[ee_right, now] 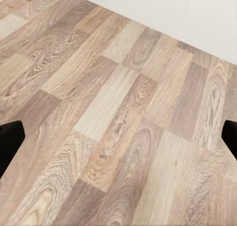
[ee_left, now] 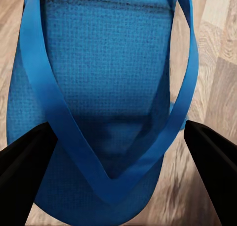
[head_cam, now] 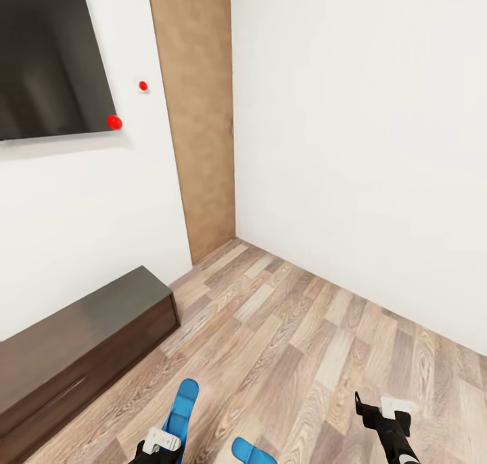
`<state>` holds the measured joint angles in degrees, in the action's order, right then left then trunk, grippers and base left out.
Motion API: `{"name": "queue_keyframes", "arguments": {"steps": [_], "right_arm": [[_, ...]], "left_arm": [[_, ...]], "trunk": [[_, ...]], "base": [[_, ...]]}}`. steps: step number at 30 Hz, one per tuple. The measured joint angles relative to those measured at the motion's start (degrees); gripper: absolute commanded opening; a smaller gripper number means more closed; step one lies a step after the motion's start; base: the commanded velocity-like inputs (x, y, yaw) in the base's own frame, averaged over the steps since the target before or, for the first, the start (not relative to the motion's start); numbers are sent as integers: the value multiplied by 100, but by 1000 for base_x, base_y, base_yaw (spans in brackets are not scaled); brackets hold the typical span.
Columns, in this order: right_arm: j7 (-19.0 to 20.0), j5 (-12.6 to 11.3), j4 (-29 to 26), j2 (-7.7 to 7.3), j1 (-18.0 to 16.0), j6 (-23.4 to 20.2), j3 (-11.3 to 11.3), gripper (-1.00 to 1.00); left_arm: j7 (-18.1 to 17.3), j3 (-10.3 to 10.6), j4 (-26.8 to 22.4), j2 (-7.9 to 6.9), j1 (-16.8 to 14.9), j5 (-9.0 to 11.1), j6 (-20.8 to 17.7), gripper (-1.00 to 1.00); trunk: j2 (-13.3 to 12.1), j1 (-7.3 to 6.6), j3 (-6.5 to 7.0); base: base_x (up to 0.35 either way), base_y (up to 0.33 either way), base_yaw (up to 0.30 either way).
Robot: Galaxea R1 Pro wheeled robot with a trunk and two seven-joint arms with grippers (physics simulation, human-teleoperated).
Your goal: In the bedroom, move the book from the bed onto either nightstand, and place the two sandals side by side next to the bed.
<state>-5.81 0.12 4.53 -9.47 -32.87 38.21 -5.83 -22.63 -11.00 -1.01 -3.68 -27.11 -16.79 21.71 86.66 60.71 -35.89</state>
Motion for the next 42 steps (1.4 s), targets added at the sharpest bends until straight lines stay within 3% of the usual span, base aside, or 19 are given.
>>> {"name": "queue_keyframes", "arguments": {"steps": [30, 42], "right_arm": [[-1, 0, 0, 0, 0, 0, 1, 100], [0, 1, -1, -1, 1, 1, 1, 100]], "left_arm": [[0, 0, 0, 0, 0, 0, 0, -100], [7, -1, 1, 1, -1, -2, -1, -100]], "trunk": [[0, 0, 0], [0, 0, 0]], "base": [[0, -5, 273], [0, -180, 47]]}}
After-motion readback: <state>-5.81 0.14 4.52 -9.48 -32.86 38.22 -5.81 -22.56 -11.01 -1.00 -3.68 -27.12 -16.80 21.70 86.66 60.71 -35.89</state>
